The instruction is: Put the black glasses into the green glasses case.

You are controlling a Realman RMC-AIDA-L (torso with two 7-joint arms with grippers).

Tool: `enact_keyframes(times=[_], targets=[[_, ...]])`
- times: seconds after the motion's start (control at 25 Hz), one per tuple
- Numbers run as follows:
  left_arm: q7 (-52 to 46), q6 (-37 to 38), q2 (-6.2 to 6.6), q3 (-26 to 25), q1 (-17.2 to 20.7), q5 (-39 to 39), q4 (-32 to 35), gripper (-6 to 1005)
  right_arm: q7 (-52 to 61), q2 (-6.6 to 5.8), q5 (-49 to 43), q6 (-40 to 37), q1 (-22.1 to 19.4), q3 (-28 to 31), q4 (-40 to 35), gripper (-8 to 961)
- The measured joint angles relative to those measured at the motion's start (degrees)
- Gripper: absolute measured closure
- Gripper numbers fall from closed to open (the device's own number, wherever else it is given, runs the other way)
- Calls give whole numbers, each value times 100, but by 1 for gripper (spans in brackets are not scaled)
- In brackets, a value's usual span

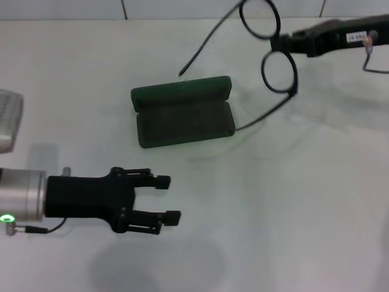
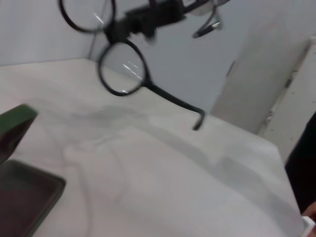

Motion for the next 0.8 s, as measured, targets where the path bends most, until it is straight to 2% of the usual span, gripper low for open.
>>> enact_keyframes(times=[0.12, 0.36, 0.52, 0.8], targets=[[20, -23, -27, 91, -145, 2, -108, 225, -666, 96, 520, 169, -128, 3, 100, 891], [147, -339, -97, 113, -284, -149, -325, 292, -1402, 102, 1238, 253, -88, 9, 688, 892], [631, -321, -233, 137, -348, -247, -414, 409, -1764, 111, 1571, 281, -82, 2, 985, 891], [977, -240, -254, 143, -735, -453, -870, 644, -2099, 137, 2076, 178, 62, -44, 1786, 891]])
